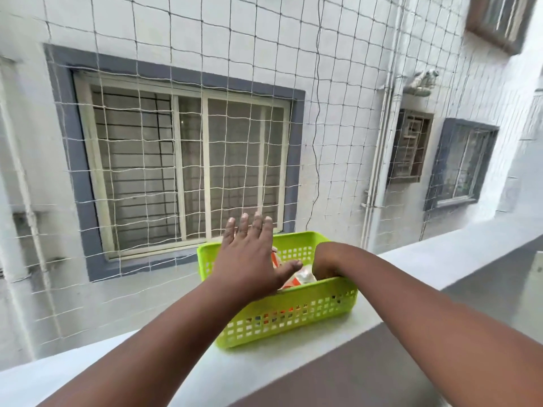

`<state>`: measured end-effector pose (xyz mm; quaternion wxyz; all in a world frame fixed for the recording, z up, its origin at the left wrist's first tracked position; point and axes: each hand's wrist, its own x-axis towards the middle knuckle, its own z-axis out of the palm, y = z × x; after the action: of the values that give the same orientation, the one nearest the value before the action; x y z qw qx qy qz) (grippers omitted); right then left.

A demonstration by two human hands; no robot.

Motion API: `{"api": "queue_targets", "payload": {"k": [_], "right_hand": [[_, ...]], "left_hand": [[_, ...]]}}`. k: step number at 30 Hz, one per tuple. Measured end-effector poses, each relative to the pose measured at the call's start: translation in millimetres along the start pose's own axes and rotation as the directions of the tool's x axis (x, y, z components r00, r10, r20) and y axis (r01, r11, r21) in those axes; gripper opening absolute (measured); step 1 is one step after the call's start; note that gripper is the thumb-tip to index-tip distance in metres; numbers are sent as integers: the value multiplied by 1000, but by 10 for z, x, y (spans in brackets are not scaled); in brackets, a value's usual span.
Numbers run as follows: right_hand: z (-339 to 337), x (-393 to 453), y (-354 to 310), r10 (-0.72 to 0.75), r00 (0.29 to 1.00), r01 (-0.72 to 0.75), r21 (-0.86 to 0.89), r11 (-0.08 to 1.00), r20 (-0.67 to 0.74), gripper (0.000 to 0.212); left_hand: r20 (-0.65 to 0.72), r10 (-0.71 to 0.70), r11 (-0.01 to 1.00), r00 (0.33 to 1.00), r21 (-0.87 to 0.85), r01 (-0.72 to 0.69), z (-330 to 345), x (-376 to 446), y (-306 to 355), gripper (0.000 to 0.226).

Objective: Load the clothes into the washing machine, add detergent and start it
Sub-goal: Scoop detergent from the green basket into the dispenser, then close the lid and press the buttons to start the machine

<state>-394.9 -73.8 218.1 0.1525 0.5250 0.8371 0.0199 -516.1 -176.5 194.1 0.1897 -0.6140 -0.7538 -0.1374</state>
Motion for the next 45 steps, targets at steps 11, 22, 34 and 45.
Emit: {"api": "queue_targets", "payload": {"k": [11, 22, 34, 45], "right_hand": [[144, -347, 611, 50, 813, 157, 301, 941, -581, 23], [1039, -1374, 2818, 156, 699, -88, 133, 987, -698, 39], [2642, -2055, 4785, 533, 700, -445, 294, 846, -475, 48], [4182, -1770, 4810, 741, 671, -693, 328, 642, -33, 56]], "left_hand": [[-142, 90, 996, 986, 29, -87, -177, 81, 428, 109], [-151, 368, 915, 917, -116, -387, 168, 353, 3017, 109], [41, 652, 735, 757, -277, -618, 1087, 226, 5612, 128], [265, 882, 461, 389, -314, -830, 2566, -133, 6278, 98]]}}
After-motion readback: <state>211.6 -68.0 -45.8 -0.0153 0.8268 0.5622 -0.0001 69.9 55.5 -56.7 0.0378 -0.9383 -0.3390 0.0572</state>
